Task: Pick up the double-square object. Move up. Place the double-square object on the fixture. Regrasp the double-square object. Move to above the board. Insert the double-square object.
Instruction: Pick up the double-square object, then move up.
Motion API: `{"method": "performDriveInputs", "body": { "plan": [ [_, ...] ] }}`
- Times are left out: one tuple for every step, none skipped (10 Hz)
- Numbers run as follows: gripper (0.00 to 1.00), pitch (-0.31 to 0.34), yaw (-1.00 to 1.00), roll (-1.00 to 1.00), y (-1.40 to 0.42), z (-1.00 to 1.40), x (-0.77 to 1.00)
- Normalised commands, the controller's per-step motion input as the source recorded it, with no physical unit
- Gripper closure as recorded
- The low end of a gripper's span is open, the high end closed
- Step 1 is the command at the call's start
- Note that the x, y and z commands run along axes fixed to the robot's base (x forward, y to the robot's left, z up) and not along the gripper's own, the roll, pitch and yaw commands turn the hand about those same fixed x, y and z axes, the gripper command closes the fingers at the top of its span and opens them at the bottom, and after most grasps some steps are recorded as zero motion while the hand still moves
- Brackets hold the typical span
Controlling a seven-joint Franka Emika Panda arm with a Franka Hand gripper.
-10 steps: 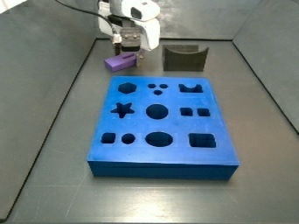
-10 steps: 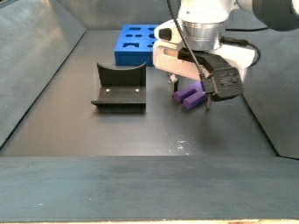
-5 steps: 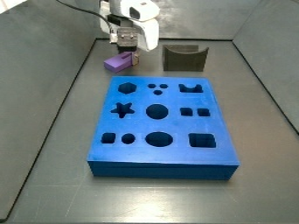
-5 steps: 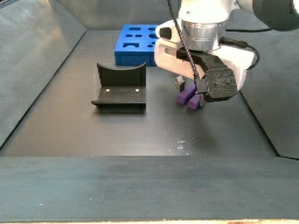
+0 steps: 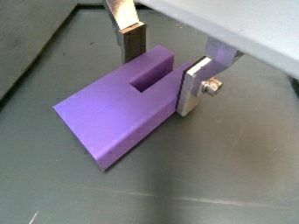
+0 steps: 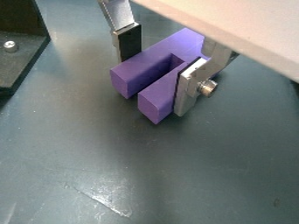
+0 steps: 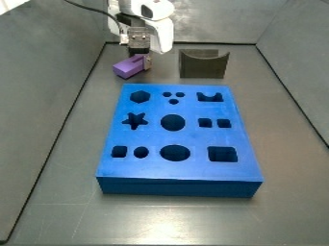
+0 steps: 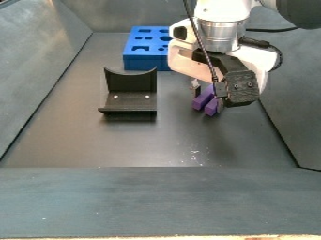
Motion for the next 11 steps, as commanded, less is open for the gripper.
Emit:
{"method": "performDriveInputs", "body": {
  "plan": [
    [1.00,0.000,0.00,0.00,0.00,0.00,0.00],
    [1.00,0.000,0.00,0.00,0.00,0.00,0.00],
    [1.00,0.000,0.00,0.00,0.00,0.00,0.00],
    [1.00,0.000,0.00,0.00,0.00,0.00,0.00],
    [1.00,0.000,0.00,0.00,0.00,0.00,0.00],
    [1.00,0.000,0.00,0.00,0.00,1.00,0.00],
    [1.00,-0.005,0.01,0.00,0.00,1.00,-0.04],
    [1.00,-0.006,0.00,0.00,0.00,1.00,-0.05],
    [1.00,-0.002,0.00,0.00,0.00,0.86,-0.05],
    [1.00,0.013,0.00,0.00,0.00,0.73,-0.04],
    [1.00,0.027,-0.01,0.00,0.00,0.59,-0.03]
  ]
}}
